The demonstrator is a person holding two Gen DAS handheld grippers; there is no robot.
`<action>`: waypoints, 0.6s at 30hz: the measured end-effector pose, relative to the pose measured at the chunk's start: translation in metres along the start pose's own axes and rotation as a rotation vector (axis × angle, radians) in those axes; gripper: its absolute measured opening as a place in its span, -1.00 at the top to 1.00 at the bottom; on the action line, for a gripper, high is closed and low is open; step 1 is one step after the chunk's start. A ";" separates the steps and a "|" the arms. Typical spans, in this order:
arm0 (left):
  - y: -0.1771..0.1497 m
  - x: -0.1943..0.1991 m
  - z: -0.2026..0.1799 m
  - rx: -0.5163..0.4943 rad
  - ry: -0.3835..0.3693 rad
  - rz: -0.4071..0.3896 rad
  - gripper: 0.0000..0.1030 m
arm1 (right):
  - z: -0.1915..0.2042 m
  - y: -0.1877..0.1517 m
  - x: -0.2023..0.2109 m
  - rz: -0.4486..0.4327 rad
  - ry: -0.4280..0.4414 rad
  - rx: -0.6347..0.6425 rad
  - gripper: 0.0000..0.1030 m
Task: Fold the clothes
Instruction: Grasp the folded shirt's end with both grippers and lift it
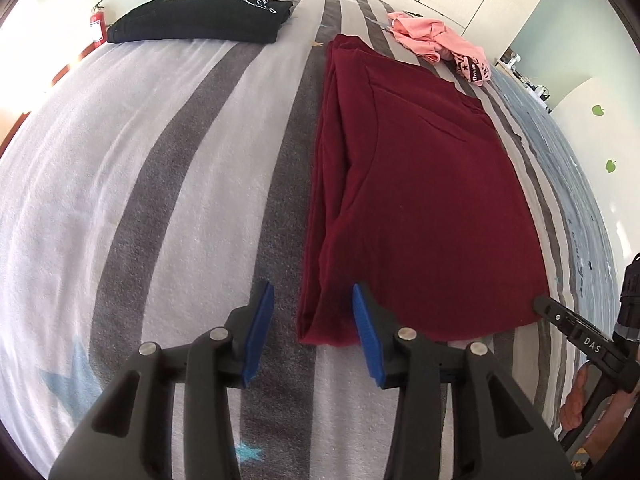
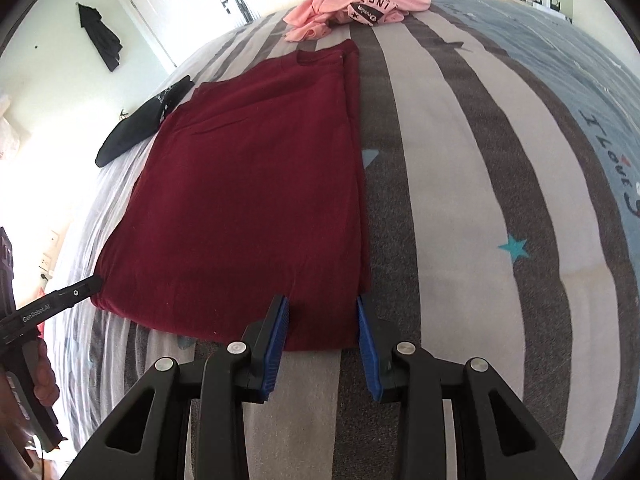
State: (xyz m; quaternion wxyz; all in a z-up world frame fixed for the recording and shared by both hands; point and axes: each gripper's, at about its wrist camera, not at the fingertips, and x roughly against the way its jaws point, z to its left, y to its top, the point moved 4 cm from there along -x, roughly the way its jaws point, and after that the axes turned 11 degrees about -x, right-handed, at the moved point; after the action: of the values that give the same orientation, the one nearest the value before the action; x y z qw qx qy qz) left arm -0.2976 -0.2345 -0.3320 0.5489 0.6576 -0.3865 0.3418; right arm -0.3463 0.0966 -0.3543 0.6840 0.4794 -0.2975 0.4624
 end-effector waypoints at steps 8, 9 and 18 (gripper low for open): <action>-0.014 -0.008 -0.004 -0.004 -0.012 0.014 0.18 | -0.004 -0.008 -0.005 0.008 0.016 -0.018 0.40; -0.014 -0.009 -0.004 -0.002 -0.010 0.015 0.18 | -0.004 -0.009 -0.007 0.008 0.019 -0.010 0.40; -0.019 -0.008 -0.019 -0.058 0.016 0.021 0.51 | -0.003 -0.009 -0.011 0.023 0.011 0.033 0.43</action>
State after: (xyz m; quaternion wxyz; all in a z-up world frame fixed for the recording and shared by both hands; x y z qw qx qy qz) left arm -0.2853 -0.2130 -0.3444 0.5673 0.6346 -0.3989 0.3412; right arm -0.3432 0.0947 -0.3684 0.6723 0.4846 -0.2916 0.4777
